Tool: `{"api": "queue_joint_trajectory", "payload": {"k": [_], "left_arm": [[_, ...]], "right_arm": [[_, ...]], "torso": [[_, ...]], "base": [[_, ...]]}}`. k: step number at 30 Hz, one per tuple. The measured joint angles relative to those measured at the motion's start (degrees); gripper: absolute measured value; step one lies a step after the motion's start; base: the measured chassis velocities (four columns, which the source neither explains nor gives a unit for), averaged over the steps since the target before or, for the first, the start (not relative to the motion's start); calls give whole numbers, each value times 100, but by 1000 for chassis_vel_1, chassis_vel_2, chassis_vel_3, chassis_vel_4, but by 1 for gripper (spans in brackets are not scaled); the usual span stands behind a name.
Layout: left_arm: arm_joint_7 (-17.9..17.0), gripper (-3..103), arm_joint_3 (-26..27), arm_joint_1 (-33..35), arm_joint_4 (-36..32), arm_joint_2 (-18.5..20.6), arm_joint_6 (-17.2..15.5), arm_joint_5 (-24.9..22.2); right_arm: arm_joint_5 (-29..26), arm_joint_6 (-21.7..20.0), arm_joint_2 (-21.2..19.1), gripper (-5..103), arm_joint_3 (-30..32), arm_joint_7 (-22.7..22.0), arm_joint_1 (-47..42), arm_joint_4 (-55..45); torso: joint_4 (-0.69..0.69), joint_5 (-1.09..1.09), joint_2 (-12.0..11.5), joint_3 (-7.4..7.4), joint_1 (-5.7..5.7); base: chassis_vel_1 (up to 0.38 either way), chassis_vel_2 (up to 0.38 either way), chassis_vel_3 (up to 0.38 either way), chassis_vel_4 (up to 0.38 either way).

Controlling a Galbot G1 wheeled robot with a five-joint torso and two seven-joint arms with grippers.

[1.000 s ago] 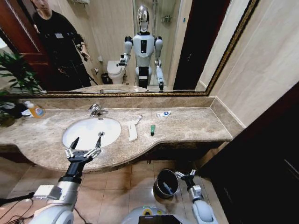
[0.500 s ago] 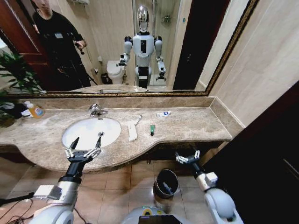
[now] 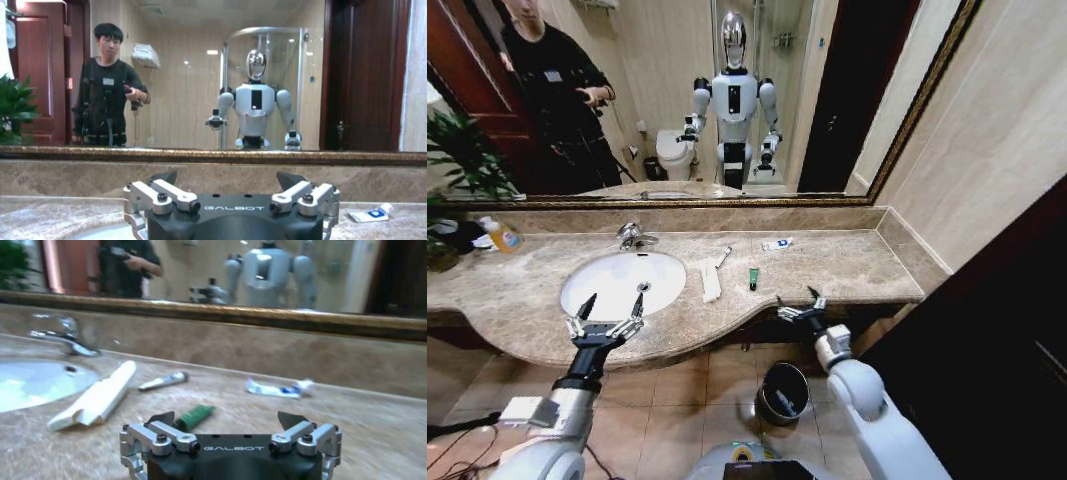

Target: Pick up the trash from the sink and place it in the trash bin.

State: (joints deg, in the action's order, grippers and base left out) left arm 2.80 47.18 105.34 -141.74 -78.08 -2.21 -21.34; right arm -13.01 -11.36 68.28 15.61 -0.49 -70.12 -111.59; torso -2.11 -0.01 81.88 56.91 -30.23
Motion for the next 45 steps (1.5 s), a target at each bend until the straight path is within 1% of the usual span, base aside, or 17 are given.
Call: {"api": "queue_joint_trajectory", "payload": {"k": [3,4,7,11,16,18,20,24,30,32,36,38,39,40,43,44,45], "left_arm": [[1,100,0,0,-1,0,0,0],[0,100,0,0,0,0,0,0],[0,100,0,0,0,-1,0,0],[0,100,0,0,0,-1,0,0],[0,100,0,0,0,-1,0,0],[0,100,0,0,0,0,0,0],[0,100,0,0,0,-1,0,0],[0,100,0,0,0,0,0,0],[0,100,0,0,0,-1,0,0],[0,100,0,0,0,-1,0,0],[0,100,0,0,0,0,0,0],[0,100,0,0,0,0,0,0],[0,100,0,0,0,-1,0,0],[0,100,0,0,0,-1,0,0],[0,100,0,0,0,0,0,0],[0,100,0,0,0,0,0,0],[0,100,0,0,0,-1,0,0]], "right_arm": [[-162,124,-78,100,-114,220,394,341],[-359,158,-139,100,-211,344,701,571],[-822,72,-256,100,-413,442,1165,931],[-992,-19,-271,100,-550,440,1378,1153],[-1316,-325,-287,100,-890,254,1781,1419],[-1485,-568,-318,100,-1089,94,1957,1416],[-1509,-615,-319,100,-1136,26,1996,1422],[-1642,-928,-281,100,-1407,-610,2093,1411],[-1637,-927,-235,101,-1523,-741,2075,1421],[-1617,-916,-211,98,-1542,-753,2058,1426],[-1555,-916,-197,78,-1571,-778,1978,1408],[-1544,-913,-195,78,-1573,-778,1968,1408],[-1530,-903,-190,72,-1572,-778,1958,1408],[-1530,-903,-190,72,-1572,-778,1958,1408],[-1489,-862,-183,56,-1564,-757,1934,1427],[-1489,-862,-183,56,-1564,-757,1934,1427],[-1476,-859,-181,50,-1560,-748,1927,1429]], "torso": [[0,0,0,0,0],[-1,0,0,0,-1],[0,1,0,0,-1],[1,1,0,0,-1],[0,0,0,0,-1],[1,1,0,0,-1],[0,1,0,0,-1],[1,1,0,0,0],[1,1,0,-1,0],[0,1,0,0,0],[0,1,0,-1,0],[1,1,0,-1,0],[0,1,0,-1,0],[0,1,0,-1,0],[1,1,0,-1,0],[1,1,0,-1,0],[0,1,0,-1,0]], "base": [[0,0,0,0],[0,0,0,0],[0,0,0,0],[0,0,0,0],[0,0,0,0],[0,0,0,0],[0,0,0,0],[0,0,0,0],[0,0,0,0],[0,0,0,0],[0,0,0,0],[0,0,0,0],[0,0,0,0],[0,0,0,0],[0,0,0,0],[0,0,0,0],[0,0,0,0]]}}
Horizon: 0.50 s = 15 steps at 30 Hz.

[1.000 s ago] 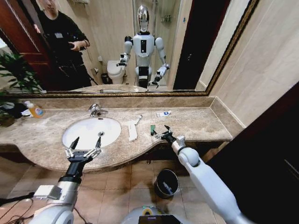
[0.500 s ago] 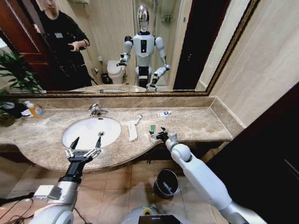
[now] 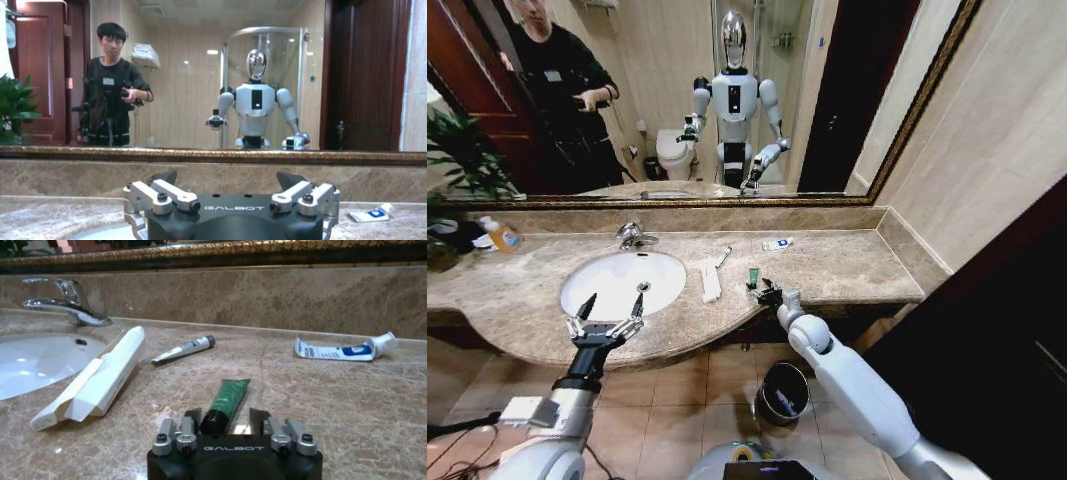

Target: Pick up the trash from the sink and place it in the trash bin.

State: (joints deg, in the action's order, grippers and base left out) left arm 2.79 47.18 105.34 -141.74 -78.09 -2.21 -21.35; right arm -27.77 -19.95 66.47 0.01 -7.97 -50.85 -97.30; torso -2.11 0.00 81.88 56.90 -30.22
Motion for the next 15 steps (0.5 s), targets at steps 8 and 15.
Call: {"api": "queue_joint_trajectory", "payload": {"k": [8,15], "left_arm": [[0,100,0,0,0,0,0,0],[0,100,0,0,0,0,0,0]], "right_arm": [[143,59,20,23,56,17,-89,-64],[362,239,-3,21,239,57,-251,-268]], "torso": [[0,0,0,0,0],[0,0,0,0,0]], "base": [[0,0,0,0],[0,0,0,0]]}}
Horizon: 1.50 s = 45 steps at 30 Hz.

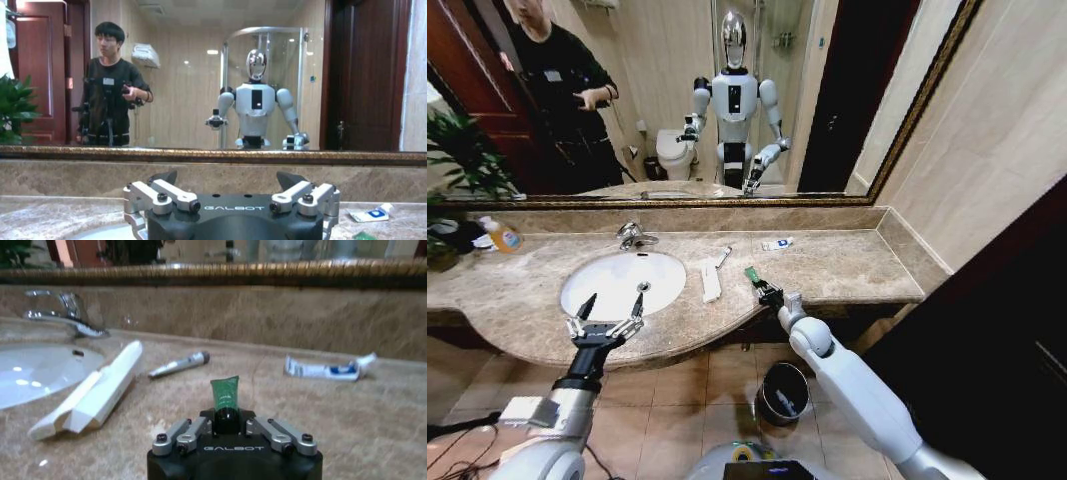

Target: Pick up the trash from the sink and place it in the trash bin.

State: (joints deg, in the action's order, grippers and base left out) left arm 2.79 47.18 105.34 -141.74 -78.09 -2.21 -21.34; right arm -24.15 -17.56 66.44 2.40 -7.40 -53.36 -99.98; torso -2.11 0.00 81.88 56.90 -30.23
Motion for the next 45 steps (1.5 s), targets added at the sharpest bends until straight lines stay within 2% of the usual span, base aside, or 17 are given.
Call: {"api": "queue_joint_trajectory", "payload": {"k": [6,10,15,17,20,21,23,25,27,29,30,32,36,40,42,43,45], "left_arm": [[0,100,0,0,0,0,0,0],[0,100,0,0,0,0,0,0],[0,100,0,0,0,0,0,0],[0,100,0,0,0,0,0,0],[0,100,0,0,0,0,0,0],[0,100,0,0,0,0,0,0],[0,100,0,0,0,0,0,0],[0,100,0,0,0,0,0,0],[0,100,0,0,0,0,0,0],[0,100,0,0,0,0,0,0],[0,100,0,0,0,0,0,0],[0,100,0,0,0,0,0,0],[0,100,0,0,0,0,0,0],[0,100,0,0,0,0,0,0],[0,100,0,0,0,0,0,0],[0,100,0,0,0,0,0,0],[0,100,0,0,0,0,0,0]], "right_arm": [[234,238,-94,21,632,527,-478,-691],[144,770,-195,21,1267,1163,-1173,-1172],[53,1275,-205,21,1786,1695,-1839,-1334],[46,1324,-190,21,1844,1756,-1897,-1341],[-53,1879,56,21,2447,2586,-2510,-1309],[-53,1879,56,21,2447,2586,-2510,-1309],[-245,2084,199,21,2739,3054,-2863,-1282],[-335,2136,254,21,2833,3186,-2992,-1279],[-473,2235,389,21,3086,3561,-3239,-1230],[-507,2470,539,21,3462,4236,-3473,-1014],[-507,2470,539,21,3462,4236,-3473,-1014],[-471,2602,658,21,3816,4757,-3726,-687],[-325,2802,747,21,3960,4866,-3848,-217],[132,2962,916,21,4018,4742,-3698,370],[498,3003,1039,21,3855,4308,-3508,742],[498,3003,1039,21,3855,4308,-3508,742],[931,3046,1145,21,3682,3715,-3305,1103]], "torso": [[0,0,0,0,0],[1,0,1,-1,0],[1,0,1,-1,0],[1,0,1,-1,0],[0,0,1,-1,1],[0,0,1,-1,1],[0,-1,1,-1,0],[1,0,1,-1,0],[0,0,1,-1,0],[0,0,1,-1,1],[0,0,1,-1,1],[1,0,1,-1,0],[2,-1,1,-1,1],[0,0,1,0,1],[0,-1,0,0,0],[0,-1,0,0,0],[0,0,0,0,0]], "base": [[0,0,0,0],[0,0,0,0],[0,0,0,0],[0,0,0,0],[0,0,0,0],[0,0,0,0],[0,0,0,0],[0,0,0,0],[0,0,0,0],[0,0,0,0],[0,0,0,0],[0,0,0,0],[0,0,0,0],[0,0,0,0],[0,0,0,0],[0,0,0,0],[0,0,0,0]]}}
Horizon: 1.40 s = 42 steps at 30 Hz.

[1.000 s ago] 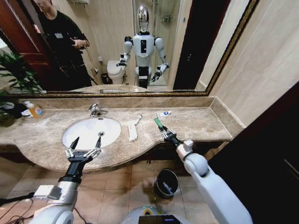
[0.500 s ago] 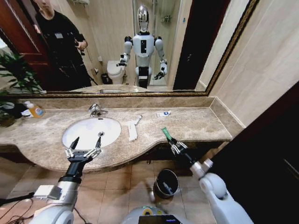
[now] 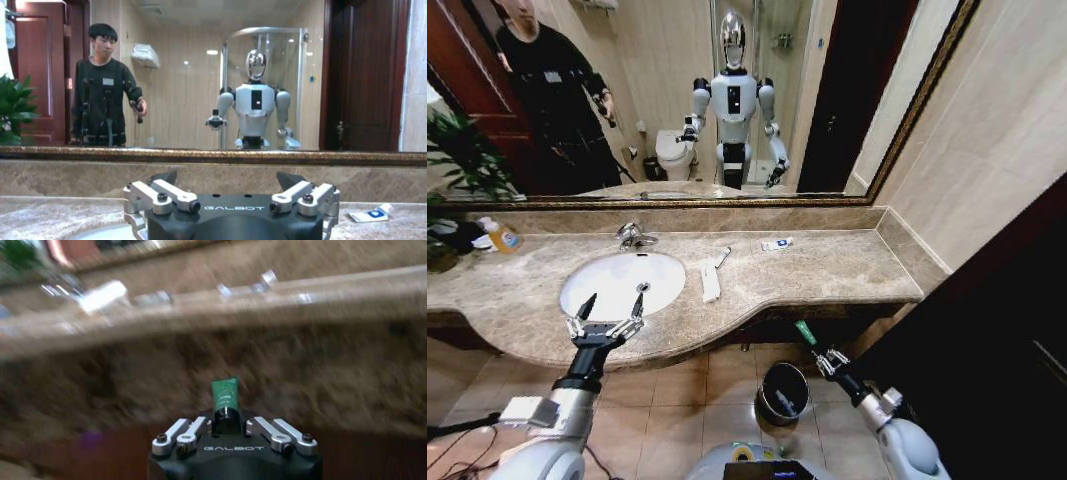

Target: Pick up the trash from the sink and place it in the trash bin.

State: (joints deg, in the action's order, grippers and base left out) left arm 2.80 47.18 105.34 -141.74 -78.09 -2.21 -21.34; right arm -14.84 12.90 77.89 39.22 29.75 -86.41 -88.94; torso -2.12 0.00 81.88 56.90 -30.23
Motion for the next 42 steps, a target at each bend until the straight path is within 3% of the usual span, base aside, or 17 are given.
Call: {"api": "queue_joint_trajectory", "payload": {"k": [1,2,4,10,22,39,42], "left_arm": [[0,100,0,0,0,0,1,0],[0,100,0,0,0,0,1,0],[0,100,0,0,0,0,0,0],[0,100,0,0,0,0,1,0],[0,100,0,0,0,0,0,0],[0,100,0,0,0,0,0,0],[0,100,0,0,0,0,0,0]], "right_arm": [[148,-12,38,21,-88,-324,59,126],[148,-12,38,21,-88,-324,59,126],[292,-144,78,21,-334,-1022,139,386],[633,-55,-46,21,-704,-1467,262,1054],[1081,253,226,21,-821,-1706,413,1892],[1101,338,277,18,-849,-1720,404,1933],[1098,336,282,26,-849,-1713,400,1923]], "torso": [[0,0,0,0,0],[0,0,0,0,0],[0,0,0,0,0],[0,1,0,0,0],[1,0,0,0,0],[1,0,0,0,0],[1,0,0,0,0]], "base": [[0,0,0,0],[0,0,0,0],[0,0,0,0],[0,0,0,0],[0,0,0,0],[0,0,0,0],[0,0,0,0]]}}
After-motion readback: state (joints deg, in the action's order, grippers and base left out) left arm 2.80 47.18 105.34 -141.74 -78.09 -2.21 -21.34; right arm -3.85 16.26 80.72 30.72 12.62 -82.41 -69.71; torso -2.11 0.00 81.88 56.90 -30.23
